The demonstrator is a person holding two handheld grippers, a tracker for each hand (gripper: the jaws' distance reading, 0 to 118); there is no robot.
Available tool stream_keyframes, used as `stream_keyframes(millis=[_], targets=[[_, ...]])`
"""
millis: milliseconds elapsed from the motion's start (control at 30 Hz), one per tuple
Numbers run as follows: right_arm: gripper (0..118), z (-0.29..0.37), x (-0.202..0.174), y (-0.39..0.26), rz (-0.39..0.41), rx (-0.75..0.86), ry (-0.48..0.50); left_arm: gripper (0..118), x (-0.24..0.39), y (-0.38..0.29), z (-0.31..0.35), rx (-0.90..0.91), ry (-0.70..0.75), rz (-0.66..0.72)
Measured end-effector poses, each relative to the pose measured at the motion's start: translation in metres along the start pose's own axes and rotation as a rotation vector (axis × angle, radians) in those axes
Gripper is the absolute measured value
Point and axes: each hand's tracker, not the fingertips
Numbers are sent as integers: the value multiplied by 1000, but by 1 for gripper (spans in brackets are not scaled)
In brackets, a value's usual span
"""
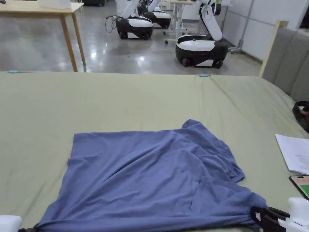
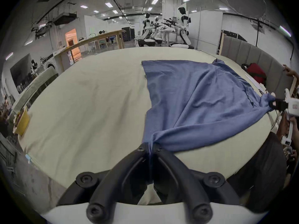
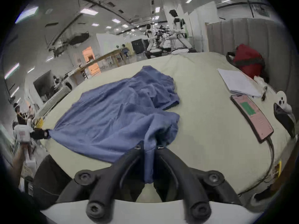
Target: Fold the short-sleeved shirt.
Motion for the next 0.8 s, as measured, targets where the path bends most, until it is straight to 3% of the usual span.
stream_keyframes(millis=[267,467,600,800], targets=[[9,23,-18,68,21,-51,-23,2,8,57,30,35,32,-148],[9,-25,-30,138,90,-77,-52,2,-3,132,-22,65,69,-141],[9,-77,-32,162,11,-117,-60,2,-4,161,-81,-53,122,-139],[9,-136,-32,147,-30,-218,-151,4,4,154,-136,-181,132,-135]])
